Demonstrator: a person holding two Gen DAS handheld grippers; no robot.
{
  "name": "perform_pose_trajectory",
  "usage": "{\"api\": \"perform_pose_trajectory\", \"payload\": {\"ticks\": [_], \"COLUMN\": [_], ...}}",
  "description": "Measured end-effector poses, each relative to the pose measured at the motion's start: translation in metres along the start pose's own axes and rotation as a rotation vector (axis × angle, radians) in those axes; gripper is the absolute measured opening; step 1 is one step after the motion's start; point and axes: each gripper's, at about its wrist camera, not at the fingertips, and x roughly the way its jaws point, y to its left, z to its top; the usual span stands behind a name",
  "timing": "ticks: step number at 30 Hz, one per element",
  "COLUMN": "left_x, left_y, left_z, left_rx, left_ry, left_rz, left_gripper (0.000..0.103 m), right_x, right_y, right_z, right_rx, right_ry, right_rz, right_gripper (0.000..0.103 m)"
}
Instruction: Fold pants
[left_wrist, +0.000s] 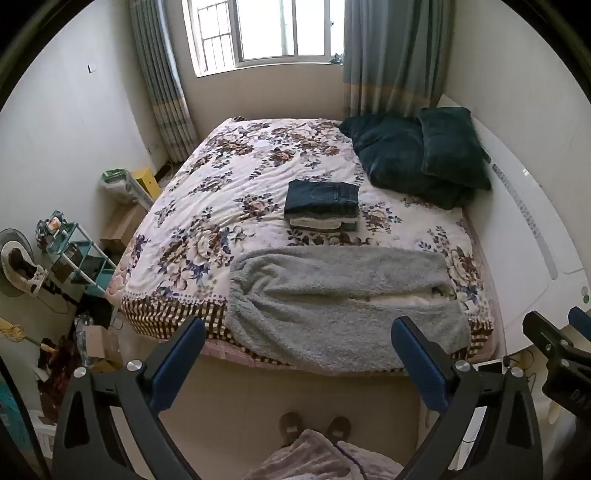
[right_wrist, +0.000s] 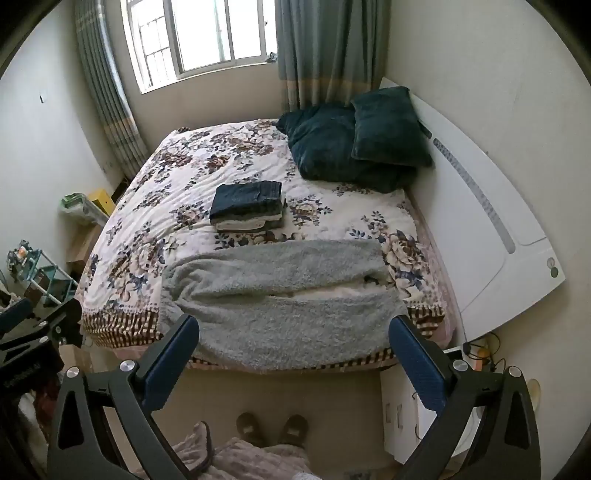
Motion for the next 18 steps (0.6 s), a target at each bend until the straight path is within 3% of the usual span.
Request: {"api": "perform_pose_trajectory", "payload": {"ticks": [18], "left_x": [-0.013], "left_y": [-0.004], "left_z": [0.012], "left_rx": [-0.002], "left_ry": [-0.032], "left_rz": [0.013], "left_gripper": [0.103], "right_x": [-0.012], "right_y": [-0.003], "right_z": [0.002], "right_rx": [-0.015], "right_ry": [-0.020], "right_rz": [0.025], "right_gripper": [0.103]}}
